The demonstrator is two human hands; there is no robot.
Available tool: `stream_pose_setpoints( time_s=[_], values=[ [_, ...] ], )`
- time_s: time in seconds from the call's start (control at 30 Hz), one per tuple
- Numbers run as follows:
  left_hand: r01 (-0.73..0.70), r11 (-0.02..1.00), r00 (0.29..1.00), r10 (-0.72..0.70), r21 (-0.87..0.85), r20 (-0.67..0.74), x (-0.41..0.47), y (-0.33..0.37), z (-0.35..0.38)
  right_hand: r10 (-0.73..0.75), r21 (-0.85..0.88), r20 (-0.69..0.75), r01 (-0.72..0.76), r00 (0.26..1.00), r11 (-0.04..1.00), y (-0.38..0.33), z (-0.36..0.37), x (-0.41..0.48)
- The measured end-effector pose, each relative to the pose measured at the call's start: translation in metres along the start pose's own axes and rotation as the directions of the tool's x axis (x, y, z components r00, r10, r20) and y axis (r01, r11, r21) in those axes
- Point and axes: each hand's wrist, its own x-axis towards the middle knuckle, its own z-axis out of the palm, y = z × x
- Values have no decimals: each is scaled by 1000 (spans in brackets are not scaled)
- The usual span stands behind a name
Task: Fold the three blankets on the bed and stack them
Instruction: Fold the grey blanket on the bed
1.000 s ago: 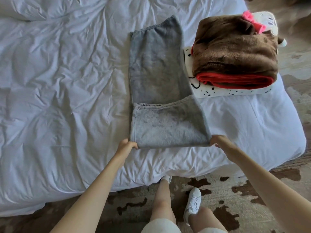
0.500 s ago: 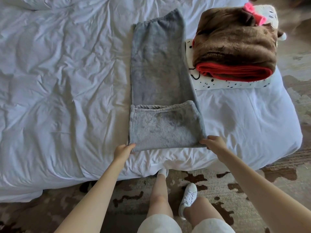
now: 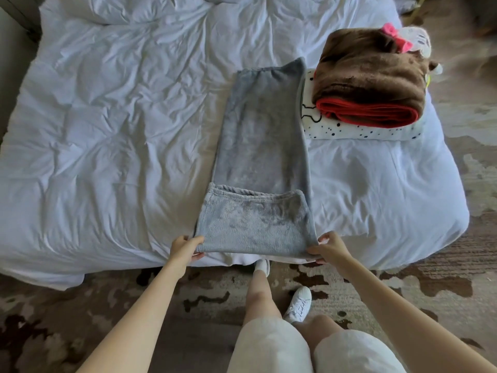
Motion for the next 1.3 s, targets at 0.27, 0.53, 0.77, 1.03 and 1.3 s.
stream_pose_setpoints(
  time_s=[0.27, 0.53, 0.77, 1.03, 1.3],
  values=[
    [-58, 998, 998, 58, -35, 8, -6, 38, 0, 7, 70, 16, -8, 1000, 998, -13, -6, -12],
    [-131, 983, 991, 133, -125, 6, 20, 142, 35, -89, 346, -109, 122, 990, 930, -93, -38, 9],
    [-215, 973, 974, 220, -79, 59, 60, 229, 62, -195, 328, -164, 240, 967, 914, -178, -63, 54],
    [-277, 910, 961, 270, 309, 64, 115, 205, 83, -28, 155, -203, 61, 979, 986, -175, -51, 102],
    [-221, 904, 974, 186, 367, 127, 154, 163, 100, 69, 88, -68, -63, 995, 994, -141, -21, 131]
  ],
)
